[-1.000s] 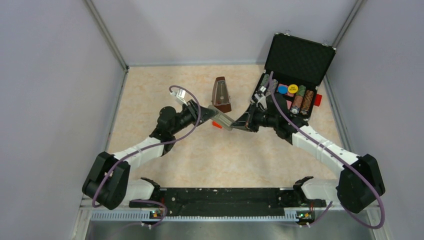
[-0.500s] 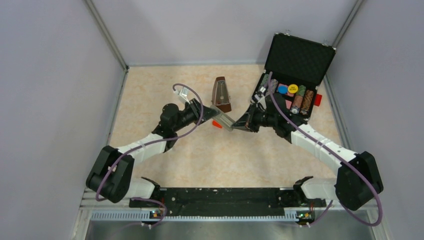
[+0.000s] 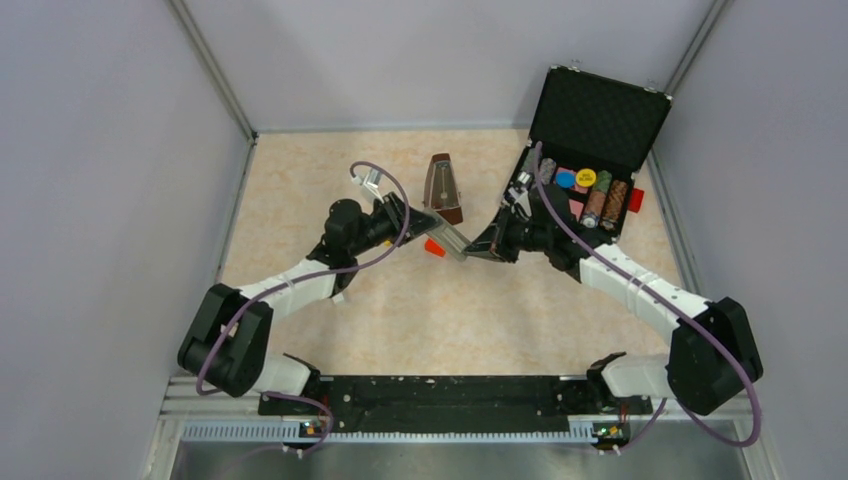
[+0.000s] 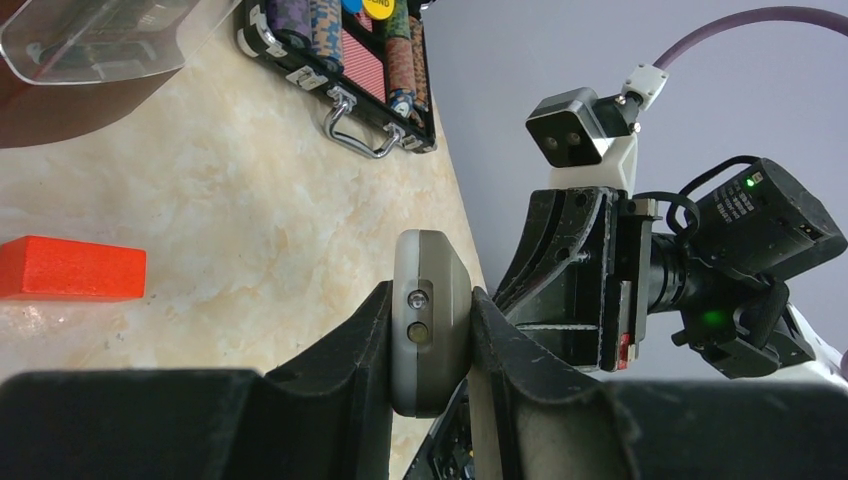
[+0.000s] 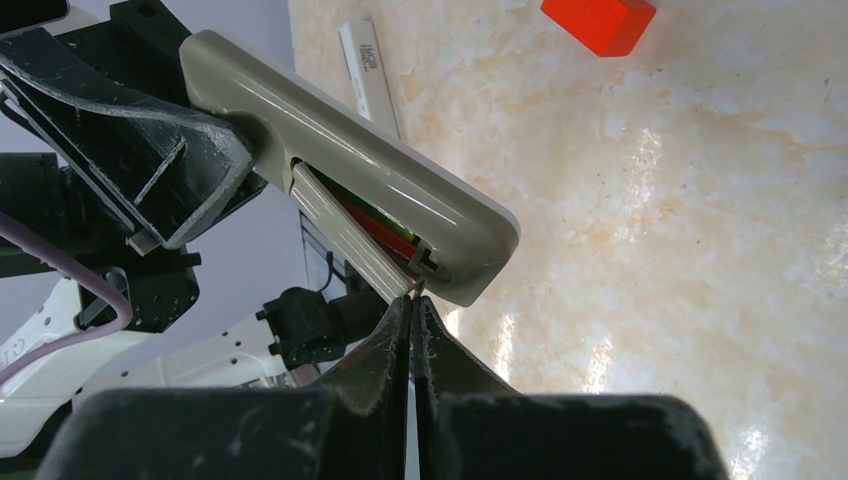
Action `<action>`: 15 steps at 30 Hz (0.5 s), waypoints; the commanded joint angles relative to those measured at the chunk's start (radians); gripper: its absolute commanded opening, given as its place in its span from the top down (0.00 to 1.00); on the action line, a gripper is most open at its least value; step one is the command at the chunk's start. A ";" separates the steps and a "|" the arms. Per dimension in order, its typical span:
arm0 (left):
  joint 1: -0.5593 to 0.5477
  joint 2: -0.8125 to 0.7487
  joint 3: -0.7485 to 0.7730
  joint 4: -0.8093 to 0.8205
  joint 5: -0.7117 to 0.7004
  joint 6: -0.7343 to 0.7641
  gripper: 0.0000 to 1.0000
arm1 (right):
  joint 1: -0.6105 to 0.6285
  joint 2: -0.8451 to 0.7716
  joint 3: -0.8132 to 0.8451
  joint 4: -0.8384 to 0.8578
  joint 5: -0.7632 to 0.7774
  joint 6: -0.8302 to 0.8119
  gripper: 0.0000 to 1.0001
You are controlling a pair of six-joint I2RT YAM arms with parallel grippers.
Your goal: Load the batteries into the remote control
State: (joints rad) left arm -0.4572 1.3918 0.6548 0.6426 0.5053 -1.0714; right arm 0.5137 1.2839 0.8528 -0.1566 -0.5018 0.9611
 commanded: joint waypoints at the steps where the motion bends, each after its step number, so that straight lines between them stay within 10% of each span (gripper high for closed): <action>1: -0.037 -0.004 0.081 0.146 0.145 -0.097 1.00 | 0.010 0.039 0.039 0.033 -0.001 -0.007 1.00; 15: -0.039 -0.021 0.070 0.177 0.121 -0.112 1.00 | -0.009 0.074 0.027 -0.014 0.013 0.050 0.90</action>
State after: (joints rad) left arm -0.4568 1.4132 0.6586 0.6250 0.5083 -1.0714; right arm 0.5026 1.3205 0.8528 -0.1692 -0.5159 0.9977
